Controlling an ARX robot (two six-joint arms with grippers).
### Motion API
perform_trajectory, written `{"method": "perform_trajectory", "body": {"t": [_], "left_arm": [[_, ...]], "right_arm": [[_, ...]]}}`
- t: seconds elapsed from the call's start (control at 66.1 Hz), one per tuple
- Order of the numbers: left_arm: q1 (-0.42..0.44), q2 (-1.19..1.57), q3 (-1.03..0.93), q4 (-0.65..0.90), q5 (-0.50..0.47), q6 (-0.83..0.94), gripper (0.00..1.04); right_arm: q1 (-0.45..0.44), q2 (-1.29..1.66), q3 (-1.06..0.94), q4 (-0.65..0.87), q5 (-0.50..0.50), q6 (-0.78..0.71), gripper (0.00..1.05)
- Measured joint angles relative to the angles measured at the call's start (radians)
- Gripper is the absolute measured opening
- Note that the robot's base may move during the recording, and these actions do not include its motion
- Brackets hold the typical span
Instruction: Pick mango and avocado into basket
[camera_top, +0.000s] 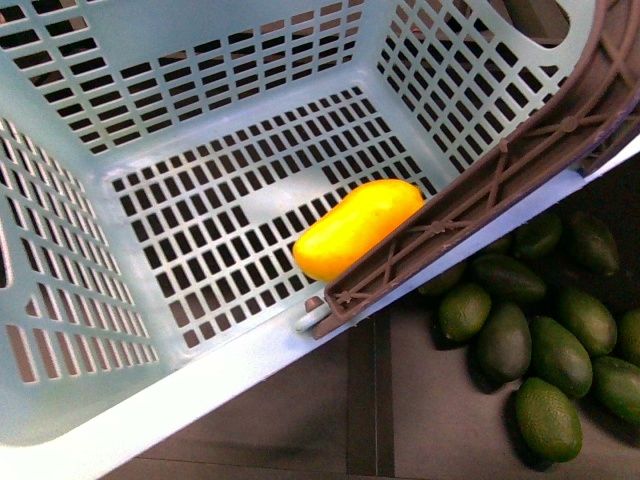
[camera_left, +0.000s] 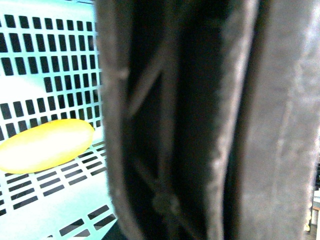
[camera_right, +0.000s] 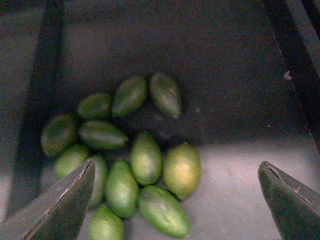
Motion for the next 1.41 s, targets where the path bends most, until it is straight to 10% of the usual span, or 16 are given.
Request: {"method": "perform_trajectory", "body": {"t": [0.378,1.407], "left_arm": [[0.000,0.000,0.000,0.000,0.000,0.000,0.13],[0.000,0.000,0.000,0.000,0.000,0.000,0.13]], "right_arm": [[-0.014,0.541,0.167,0.063,0.090,-0.485,0.96],[0.120,0.979,0.508,0.032,0.166,-0.419,0.96]]}}
